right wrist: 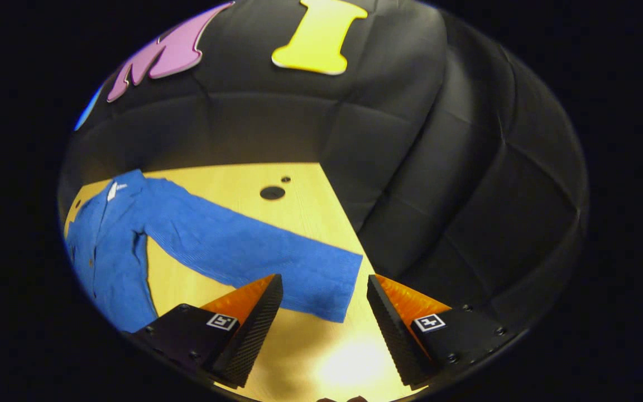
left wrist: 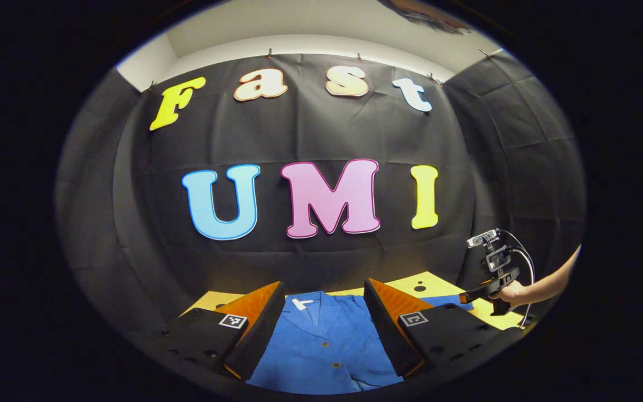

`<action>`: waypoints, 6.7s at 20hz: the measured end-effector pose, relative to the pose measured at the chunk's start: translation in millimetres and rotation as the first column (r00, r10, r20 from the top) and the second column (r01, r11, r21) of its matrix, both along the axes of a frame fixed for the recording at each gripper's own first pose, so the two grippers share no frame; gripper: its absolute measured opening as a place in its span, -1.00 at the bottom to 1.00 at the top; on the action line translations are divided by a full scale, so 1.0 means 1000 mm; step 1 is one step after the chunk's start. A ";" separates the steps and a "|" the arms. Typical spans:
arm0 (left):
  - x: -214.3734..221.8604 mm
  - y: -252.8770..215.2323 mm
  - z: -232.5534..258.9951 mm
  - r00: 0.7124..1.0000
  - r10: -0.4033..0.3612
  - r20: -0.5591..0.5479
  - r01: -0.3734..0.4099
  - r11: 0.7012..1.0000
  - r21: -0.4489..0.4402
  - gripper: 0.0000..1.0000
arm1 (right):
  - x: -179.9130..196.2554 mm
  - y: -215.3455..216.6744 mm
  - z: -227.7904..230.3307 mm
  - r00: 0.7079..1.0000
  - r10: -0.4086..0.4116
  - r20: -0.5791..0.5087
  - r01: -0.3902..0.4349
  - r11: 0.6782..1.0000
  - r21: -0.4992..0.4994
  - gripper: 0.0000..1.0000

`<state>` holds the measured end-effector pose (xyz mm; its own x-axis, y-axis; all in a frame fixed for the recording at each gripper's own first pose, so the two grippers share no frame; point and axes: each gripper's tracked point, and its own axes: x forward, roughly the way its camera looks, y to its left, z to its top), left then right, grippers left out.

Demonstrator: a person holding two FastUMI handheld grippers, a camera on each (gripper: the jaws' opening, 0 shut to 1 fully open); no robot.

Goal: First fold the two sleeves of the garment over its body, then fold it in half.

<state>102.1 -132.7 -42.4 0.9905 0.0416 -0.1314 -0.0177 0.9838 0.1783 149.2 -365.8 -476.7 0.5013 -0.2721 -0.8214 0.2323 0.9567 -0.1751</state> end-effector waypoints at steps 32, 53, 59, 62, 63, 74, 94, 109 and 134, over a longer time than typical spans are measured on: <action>-0.016 0.067 -0.029 0.975 0.177 -0.136 -0.198 0.968 -0.154 0.63 | 0.100 0.184 0.051 0.981 0.145 0.127 -0.184 0.904 0.386 -0.92; -0.155 0.198 -0.085 0.852 0.461 -0.248 -0.523 0.774 -0.357 0.61 | 0.040 0.620 0.071 0.967 0.229 0.113 -0.203 0.420 0.884 0.40; -0.157 0.271 -0.118 0.791 0.562 -0.242 -0.612 0.734 -0.294 0.60 | 0.021 0.554 0.127 0.938 0.237 0.251 -0.343 0.553 0.759 0.95; -0.157 0.328 -0.145 0.736 0.620 -0.272 -0.673 0.712 -0.199 0.60 | -0.012 0.507 0.169 0.879 0.326 0.348 -0.476 0.639 0.605 0.95; -0.153 0.345 -0.156 0.735 0.619 -0.277 -0.672 0.719 -0.176 0.62 | -0.023 0.492 0.183 0.857 0.353 0.376 -0.512 0.666 0.542 0.94; -0.076 0.483 -0.306 0.513 0.550 -0.659 -0.795 0.593 -0.124 0.65 | -0.119 0.345 0.324 0.763 0.379 0.523 -0.478 0.876 0.062 0.93; -0.050 0.482 -0.339 0.525 0.419 -0.740 -0.795 0.552 -0.251 -1.00 | -0.113 0.344 0.294 0.813 0.325 0.483 -0.432 0.893 0.126 0.93; 0.187 0.115 -0.147 0.945 -0.241 -0.220 0.058 0.788 -0.614 -1.00 | -0.094 0.271 0.222 0.881 0.266 0.390 -0.360 0.914 0.189 0.94; -0.099 0.188 -0.278 0.583 0.079 -0.809 -0.341 0.927 -0.156 0.70 | -0.188 0.250 0.039 0.972 0.205 -0.114 -0.151 0.919 0.364 0.95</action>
